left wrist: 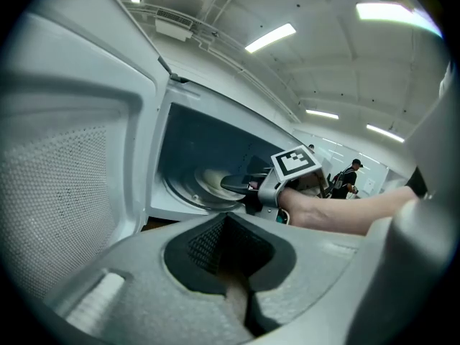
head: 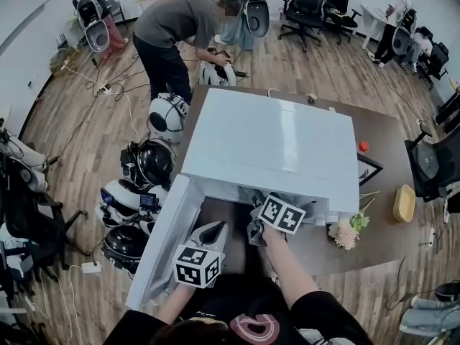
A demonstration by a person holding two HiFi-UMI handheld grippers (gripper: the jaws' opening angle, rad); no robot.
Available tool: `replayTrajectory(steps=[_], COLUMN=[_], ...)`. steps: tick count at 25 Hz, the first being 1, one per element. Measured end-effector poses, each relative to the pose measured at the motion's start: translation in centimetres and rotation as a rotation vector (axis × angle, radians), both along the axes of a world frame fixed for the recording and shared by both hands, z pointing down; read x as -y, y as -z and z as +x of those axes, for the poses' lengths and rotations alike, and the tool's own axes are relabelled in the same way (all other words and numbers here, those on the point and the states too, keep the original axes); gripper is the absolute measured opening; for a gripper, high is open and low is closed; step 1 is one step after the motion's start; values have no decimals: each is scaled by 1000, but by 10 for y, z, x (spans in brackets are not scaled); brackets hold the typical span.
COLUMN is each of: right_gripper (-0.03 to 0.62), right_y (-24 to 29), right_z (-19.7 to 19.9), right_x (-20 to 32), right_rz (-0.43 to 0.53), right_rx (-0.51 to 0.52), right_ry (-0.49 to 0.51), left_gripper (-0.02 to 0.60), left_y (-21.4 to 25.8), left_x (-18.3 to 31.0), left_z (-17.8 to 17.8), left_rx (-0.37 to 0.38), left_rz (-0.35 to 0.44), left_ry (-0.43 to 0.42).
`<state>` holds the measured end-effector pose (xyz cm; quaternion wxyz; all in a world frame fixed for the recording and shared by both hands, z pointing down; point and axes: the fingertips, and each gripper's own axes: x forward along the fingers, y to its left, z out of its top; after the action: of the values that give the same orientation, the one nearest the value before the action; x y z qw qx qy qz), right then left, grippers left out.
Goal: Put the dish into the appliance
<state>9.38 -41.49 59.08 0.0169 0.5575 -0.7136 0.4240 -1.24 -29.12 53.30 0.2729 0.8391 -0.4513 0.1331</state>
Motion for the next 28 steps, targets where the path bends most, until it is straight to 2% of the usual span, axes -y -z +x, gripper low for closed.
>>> replayTrajectory(steps=[5,9,12,15,18,22,28], right_gripper=[373,418,420,420,420,420,420], right_y=[-9,-16,-22,-23,-23,-22,4], right_z=[-8,-18,-22,-21,-14,-11,1], right_x=[-6,-13,-18,-23,-24,-28,-47], right_rz=[11,6,4,0,-7,-7,53], right_rx=[-234,-429,-563,-646,-653,-574,-463], right_ry=[138,254,328,366,350,340,299], left_gripper=[9,8,8,9,9,9,9], left_y=[0,0,0,-1,-3,-4,1], left_x=[0,0,-1,-2,-3,-4,-7], left_z=[0,0,0,-1,-1,0,6], left_rx=[11,20,27,37,40,36,-13], left_rz=[7,15,17,20,14,13,24], left_ry=[9,16,16,18,28,31,35])
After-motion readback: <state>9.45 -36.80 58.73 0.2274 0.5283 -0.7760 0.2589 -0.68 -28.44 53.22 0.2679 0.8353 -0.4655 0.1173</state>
